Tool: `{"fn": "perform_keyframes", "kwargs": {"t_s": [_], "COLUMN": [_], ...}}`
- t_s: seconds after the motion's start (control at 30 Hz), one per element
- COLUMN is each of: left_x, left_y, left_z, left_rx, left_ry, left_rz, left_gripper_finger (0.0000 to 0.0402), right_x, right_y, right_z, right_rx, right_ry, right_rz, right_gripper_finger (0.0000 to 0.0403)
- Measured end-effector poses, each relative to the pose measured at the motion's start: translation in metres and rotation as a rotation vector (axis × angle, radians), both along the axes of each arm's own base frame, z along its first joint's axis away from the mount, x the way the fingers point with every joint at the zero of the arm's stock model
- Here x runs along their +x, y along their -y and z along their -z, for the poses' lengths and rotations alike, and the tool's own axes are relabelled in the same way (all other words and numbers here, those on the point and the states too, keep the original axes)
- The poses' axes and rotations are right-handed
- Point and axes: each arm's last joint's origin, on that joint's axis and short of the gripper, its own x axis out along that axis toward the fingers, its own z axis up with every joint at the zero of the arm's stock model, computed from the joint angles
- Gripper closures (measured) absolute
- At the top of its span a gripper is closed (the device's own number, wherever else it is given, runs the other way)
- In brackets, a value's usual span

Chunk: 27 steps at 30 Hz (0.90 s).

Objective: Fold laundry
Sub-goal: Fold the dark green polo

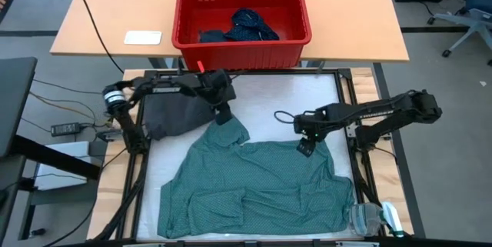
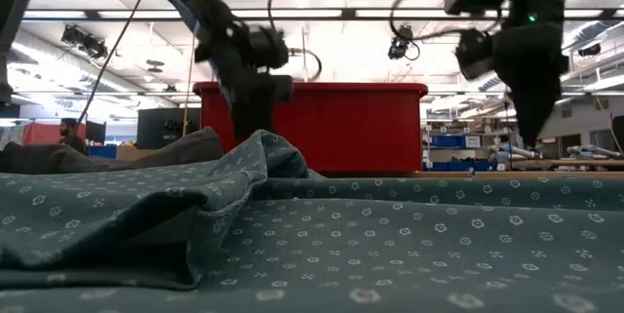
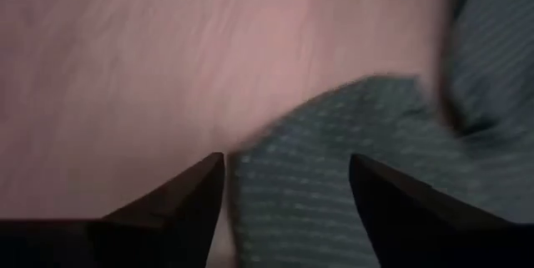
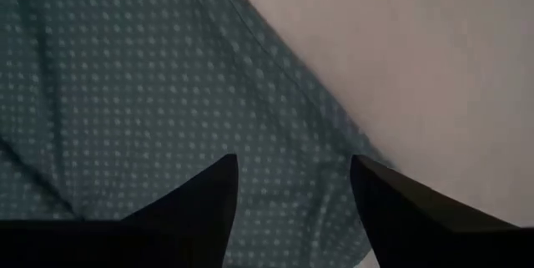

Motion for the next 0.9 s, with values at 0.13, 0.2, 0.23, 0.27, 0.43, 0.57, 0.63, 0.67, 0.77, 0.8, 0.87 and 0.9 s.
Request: {"fn": "perform_keyframes", "kwargs": {"t_s": [0.13, 0.2, 0.23, 0.27, 0.43, 0.57, 0.63, 0.67, 0.77, 0.8, 0.87, 0.9], "left_x": [0.002, 0.003, 0.003, 0.004, 0.009, 0.008, 0.007, 0.006, 0.008, 0.008, 0.008, 0.009], "left_y": [-0.011, -0.013, -0.014, -0.015, -0.016, -0.019, -0.019, -0.019, -0.023, -0.024, -0.026, -0.026], "left_z": [0.026, 0.038, 0.043, 0.045, 0.052, 0.046, 0.04, 0.035, 0.017, 0.011, 0.001, -0.005], "left_rx": [0.009, 0.001, -0.002, 0.003, 0.043, 0.087, 0.101, 0.108, 0.146, 0.15, 0.146, 0.148], "left_ry": [-0.053, -0.076, -0.082, -0.081, -0.073, -0.059, -0.063, -0.063, -0.061, -0.069, -0.102, -0.103], "left_rz": [0.052, 0.085, 0.103, 0.115, 0.159, 0.184, 0.19, 0.203, 0.228, 0.235, 0.247, 0.248], "left_gripper_finger": [0.0129, 0.0138, 0.0147, 0.0158, 0.0261, 0.037, 0.039, 0.0391, 0.0395, 0.0397, 0.0398, 0.0398], "right_x": [-0.014, -0.02, -0.021, -0.023, -0.028, -0.035, -0.038, -0.039, -0.041, -0.04, -0.037, -0.037], "right_y": [0.004, 0.005, 0.006, 0.007, 0.011, 0.015, 0.017, 0.018, 0.021, 0.022, 0.026, 0.027], "right_z": [0.007, 0.009, 0.01, 0.01, 0.019, 0.03, 0.036, 0.04, 0.051, 0.054, 0.06, 0.063], "right_rx": [0.014, -0.001, -0.014, -0.024, -0.036, -0.03, -0.028, -0.027, -0.014, -0.017, -0.024, -0.023], "right_ry": [0.021, 0.022, 0.024, 0.022, -0.019, -0.08, -0.1, -0.105, -0.105, -0.1, -0.107, -0.122], "right_rz": [0.0, -0.022, -0.037, -0.051, -0.095, -0.097, -0.103, -0.1, -0.07, -0.051, -0.015, 0.001], "right_gripper_finger": [0.0164, 0.0164, 0.0164, 0.0164, 0.0164, 0.0164, 0.0164, 0.0165, 0.0166, 0.0168, 0.018, 0.0191]}}
